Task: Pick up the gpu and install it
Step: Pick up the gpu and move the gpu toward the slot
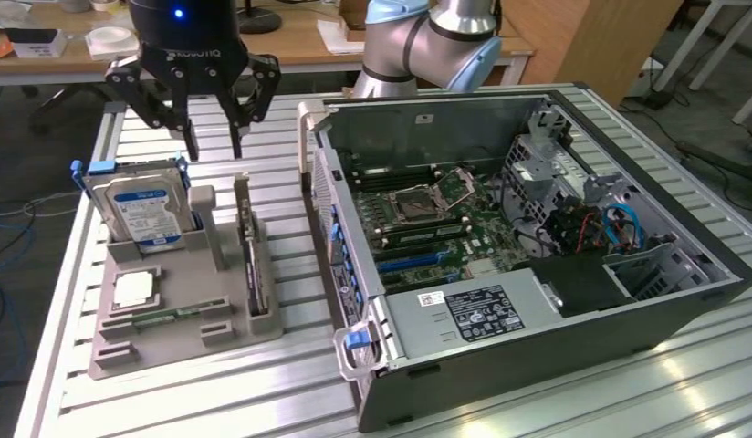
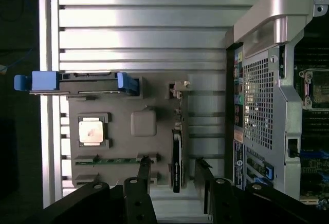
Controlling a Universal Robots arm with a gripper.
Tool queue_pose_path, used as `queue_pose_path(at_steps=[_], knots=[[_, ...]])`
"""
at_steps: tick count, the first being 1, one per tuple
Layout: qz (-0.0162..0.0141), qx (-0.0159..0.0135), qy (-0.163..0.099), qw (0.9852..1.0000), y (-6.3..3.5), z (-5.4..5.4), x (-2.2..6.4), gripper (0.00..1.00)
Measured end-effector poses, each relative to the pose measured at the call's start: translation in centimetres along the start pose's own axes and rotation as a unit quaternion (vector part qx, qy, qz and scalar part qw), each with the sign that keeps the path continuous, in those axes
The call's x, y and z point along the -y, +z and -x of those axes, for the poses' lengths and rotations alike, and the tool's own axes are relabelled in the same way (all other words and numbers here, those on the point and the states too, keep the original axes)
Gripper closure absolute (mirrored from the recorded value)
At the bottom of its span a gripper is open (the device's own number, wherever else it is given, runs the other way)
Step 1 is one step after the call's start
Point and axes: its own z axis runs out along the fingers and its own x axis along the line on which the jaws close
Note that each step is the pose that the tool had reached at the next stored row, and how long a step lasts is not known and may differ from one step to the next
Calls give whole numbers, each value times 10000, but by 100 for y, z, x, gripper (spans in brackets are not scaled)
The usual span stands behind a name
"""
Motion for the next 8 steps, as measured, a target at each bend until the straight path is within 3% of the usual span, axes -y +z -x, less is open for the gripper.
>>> queue_pose_path(at_steps=[8], knots=[[0, -1, -23, 10000, -2, 1, 43, 53]])
